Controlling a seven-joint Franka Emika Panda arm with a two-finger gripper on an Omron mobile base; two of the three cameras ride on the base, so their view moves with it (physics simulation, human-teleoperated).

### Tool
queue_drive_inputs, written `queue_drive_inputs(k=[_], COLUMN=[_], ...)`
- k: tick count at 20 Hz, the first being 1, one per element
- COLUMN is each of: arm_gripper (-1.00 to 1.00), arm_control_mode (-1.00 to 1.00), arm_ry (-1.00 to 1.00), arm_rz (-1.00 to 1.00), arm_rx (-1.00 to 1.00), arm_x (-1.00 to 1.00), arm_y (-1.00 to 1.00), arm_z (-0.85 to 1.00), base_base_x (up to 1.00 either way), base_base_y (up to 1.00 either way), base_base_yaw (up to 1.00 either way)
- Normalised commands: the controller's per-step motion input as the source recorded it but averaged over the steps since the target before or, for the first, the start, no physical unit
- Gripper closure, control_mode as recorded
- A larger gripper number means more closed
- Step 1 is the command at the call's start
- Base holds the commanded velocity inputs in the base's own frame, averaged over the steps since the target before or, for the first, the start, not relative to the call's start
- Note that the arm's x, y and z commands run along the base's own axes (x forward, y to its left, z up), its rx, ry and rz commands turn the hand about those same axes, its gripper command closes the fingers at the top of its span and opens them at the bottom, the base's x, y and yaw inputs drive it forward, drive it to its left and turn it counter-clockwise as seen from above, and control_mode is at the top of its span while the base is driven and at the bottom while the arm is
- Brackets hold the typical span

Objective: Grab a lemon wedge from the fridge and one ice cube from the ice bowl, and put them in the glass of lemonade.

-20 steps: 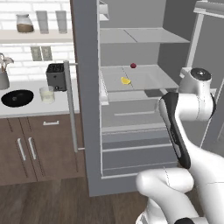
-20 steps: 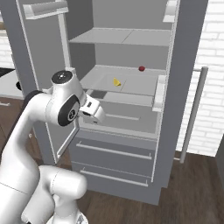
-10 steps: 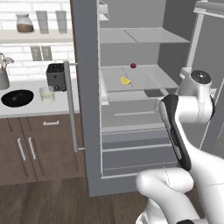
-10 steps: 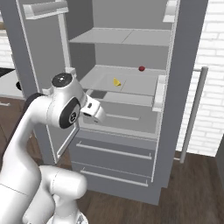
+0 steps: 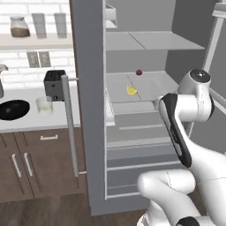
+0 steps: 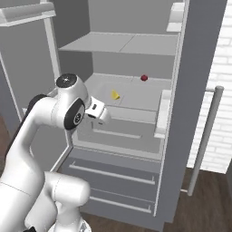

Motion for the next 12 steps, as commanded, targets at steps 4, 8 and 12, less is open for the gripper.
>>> queue_drive_inputs(k=[4, 8, 12], arm_gripper=[-1.00, -1.00, -1.00], arm_control_mode=[1.00, 1.00, -1.00], arm_ry=[0.00, 0.00, -0.01], arm_rz=[0.00, 0.00, 0.00], arm_rx=[0.00, 0.00, 0.00], arm_x=[0.00, 0.00, 0.39], arm_y=[0.00, 0.00, 0.02], arm_z=[0.00, 0.00, 0.00], base_base_x=[0.65, 0.59, 0.29], base_base_y=[0.01, 0.00, 0.01], base_base_yaw=[0.00, 0.00, 0.00])
